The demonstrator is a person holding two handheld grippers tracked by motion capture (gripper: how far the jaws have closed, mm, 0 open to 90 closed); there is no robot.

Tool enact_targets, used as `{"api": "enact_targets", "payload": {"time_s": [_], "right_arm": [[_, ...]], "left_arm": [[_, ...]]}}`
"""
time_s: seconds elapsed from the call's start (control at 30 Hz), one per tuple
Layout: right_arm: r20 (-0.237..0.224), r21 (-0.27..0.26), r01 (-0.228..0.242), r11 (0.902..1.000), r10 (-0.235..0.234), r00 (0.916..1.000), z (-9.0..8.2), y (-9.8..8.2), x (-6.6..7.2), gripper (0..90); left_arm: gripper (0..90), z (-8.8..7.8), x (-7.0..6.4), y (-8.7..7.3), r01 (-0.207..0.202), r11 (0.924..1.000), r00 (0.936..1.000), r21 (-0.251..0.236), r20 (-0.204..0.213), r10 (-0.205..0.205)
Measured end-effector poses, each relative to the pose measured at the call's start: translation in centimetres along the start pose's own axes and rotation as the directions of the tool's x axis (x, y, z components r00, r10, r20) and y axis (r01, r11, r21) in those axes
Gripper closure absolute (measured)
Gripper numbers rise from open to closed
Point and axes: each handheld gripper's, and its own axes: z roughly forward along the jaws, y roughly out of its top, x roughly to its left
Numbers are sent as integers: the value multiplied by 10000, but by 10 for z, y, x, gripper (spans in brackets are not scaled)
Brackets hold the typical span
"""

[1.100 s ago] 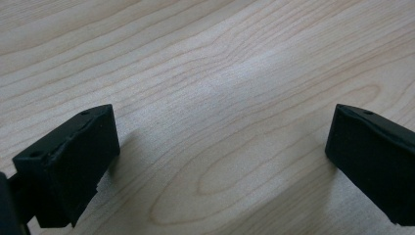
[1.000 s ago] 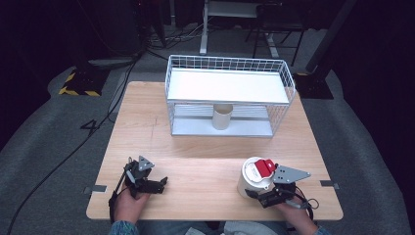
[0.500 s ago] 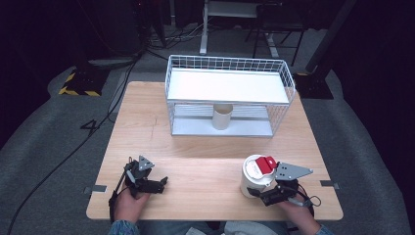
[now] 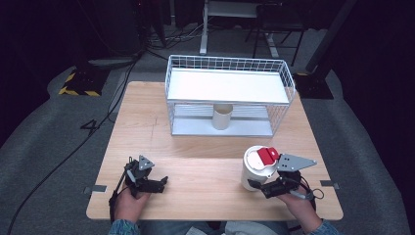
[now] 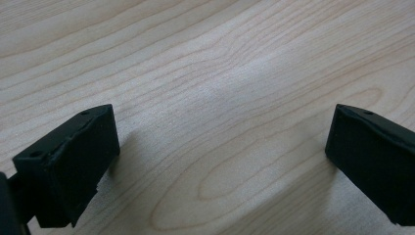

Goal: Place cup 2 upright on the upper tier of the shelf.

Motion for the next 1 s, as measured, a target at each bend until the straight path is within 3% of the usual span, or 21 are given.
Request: {"api": "enact_targets", "payload": {"time_s": [1.0], "right_arm": [[373,-300,189,9994,-178,9991,-18,73,-16,104]], "left_arm": [[0,2,0,2,-24,10000,10000,-4,-1,24]]}}
